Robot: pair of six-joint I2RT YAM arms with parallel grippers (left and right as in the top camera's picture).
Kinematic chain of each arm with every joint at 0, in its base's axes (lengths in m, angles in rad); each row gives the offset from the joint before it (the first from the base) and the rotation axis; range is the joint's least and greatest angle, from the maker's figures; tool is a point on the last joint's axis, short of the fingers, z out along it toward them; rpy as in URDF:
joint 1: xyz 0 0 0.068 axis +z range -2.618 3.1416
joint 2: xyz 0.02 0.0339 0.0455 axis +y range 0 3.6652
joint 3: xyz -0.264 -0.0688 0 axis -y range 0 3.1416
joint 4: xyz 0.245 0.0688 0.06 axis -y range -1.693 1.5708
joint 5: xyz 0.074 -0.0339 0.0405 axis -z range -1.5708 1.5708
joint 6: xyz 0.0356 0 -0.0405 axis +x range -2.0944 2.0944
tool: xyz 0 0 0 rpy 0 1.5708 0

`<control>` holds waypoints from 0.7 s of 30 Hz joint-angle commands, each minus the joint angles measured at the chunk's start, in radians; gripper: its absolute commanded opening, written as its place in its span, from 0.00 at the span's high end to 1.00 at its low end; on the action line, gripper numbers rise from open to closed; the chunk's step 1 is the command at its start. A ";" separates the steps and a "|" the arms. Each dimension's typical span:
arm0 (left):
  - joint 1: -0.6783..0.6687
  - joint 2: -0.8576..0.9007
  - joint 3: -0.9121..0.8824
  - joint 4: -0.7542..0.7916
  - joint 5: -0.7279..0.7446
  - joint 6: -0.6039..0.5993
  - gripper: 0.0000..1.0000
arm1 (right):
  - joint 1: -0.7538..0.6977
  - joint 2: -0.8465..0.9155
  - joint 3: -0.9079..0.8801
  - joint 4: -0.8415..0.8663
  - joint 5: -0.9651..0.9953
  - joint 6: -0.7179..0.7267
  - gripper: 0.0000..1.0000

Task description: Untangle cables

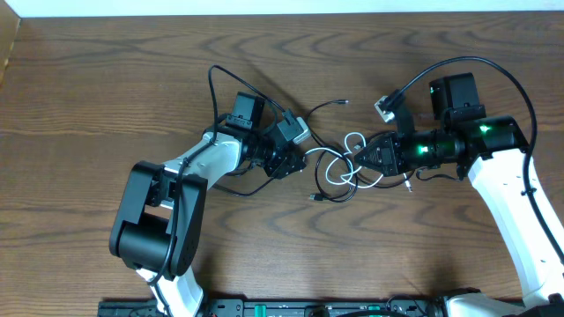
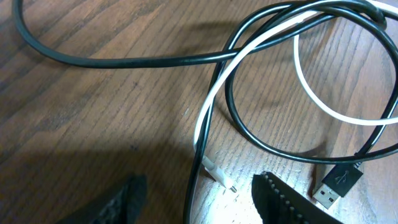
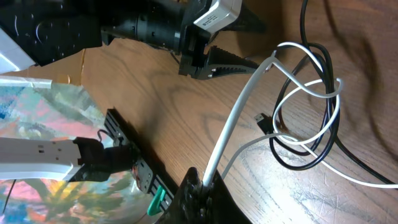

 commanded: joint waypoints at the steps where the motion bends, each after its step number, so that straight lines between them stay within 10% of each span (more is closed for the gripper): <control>1: 0.000 0.002 -0.003 0.004 -0.005 0.022 0.43 | -0.004 -0.017 0.011 0.004 -0.029 -0.019 0.99; 21: 0.000 0.058 -0.003 0.000 -0.031 0.021 0.43 | -0.004 -0.017 0.011 0.006 -0.029 -0.023 0.99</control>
